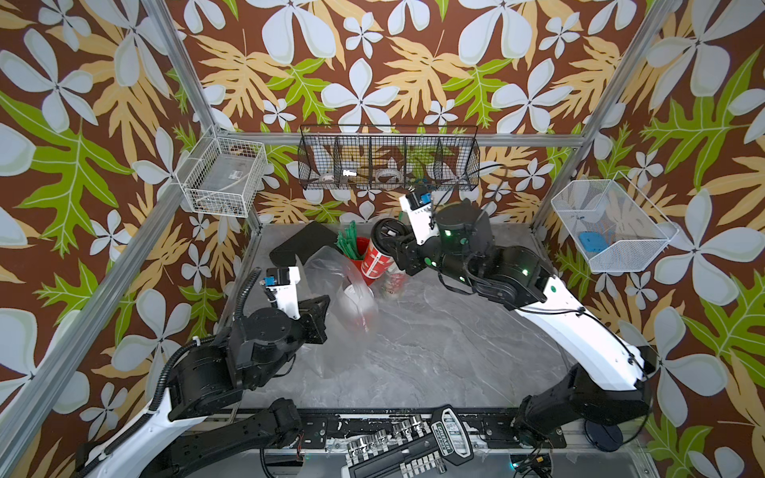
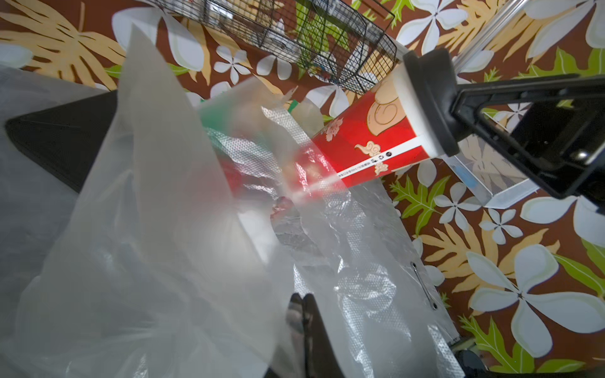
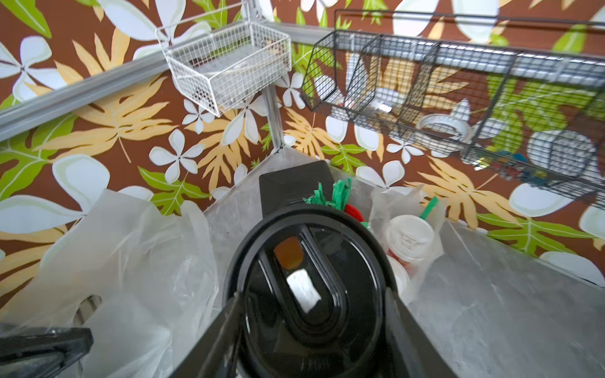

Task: Pack milk tea into plastic carrier bags
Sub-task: Pick up the milk tea cup at the center of the board, then place the milk tea cup in the plastic carrier bag.

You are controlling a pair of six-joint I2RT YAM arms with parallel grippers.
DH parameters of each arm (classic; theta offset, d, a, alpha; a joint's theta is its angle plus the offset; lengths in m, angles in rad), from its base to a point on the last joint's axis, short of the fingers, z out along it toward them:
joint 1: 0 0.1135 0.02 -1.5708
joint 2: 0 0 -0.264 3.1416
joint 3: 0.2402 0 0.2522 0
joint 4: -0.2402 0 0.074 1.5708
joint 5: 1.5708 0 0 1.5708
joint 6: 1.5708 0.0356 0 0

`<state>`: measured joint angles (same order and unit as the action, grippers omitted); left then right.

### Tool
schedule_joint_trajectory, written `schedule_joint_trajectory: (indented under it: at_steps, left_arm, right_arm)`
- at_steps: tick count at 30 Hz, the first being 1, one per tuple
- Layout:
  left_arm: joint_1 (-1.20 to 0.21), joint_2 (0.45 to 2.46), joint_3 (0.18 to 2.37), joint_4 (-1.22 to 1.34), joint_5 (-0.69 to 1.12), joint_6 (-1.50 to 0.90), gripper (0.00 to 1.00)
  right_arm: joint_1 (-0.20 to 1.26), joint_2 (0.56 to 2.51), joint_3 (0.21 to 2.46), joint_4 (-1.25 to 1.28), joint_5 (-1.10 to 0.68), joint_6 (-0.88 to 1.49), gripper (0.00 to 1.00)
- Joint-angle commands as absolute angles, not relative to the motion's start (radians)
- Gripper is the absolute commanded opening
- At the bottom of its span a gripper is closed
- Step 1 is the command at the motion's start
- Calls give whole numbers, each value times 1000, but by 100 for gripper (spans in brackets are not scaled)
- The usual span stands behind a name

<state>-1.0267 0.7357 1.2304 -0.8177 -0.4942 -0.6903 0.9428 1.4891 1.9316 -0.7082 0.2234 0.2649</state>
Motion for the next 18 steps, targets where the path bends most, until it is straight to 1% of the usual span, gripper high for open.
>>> schedule_joint_trajectory:
  at_steps: [1, 8, 13, 18]
  left_arm:
    - [-1027, 777, 1221, -700, -386, -668, 0]
    - [-1026, 905, 1217, -570, -231, -661, 0]
    - [-1026, 987, 1210, -493, -148, -661, 0]
    - [-1026, 1062, 1212, -418, -51, -680, 0]
  right_arm:
    - [937, 1395, 1836, -668, 310, 307, 55]
    - [925, 1174, 1670, -720, 401, 358, 56]
    - [925, 1063, 1624, -765, 433, 392, 55]
    - [925, 994, 1611, -812, 451, 417, 53]
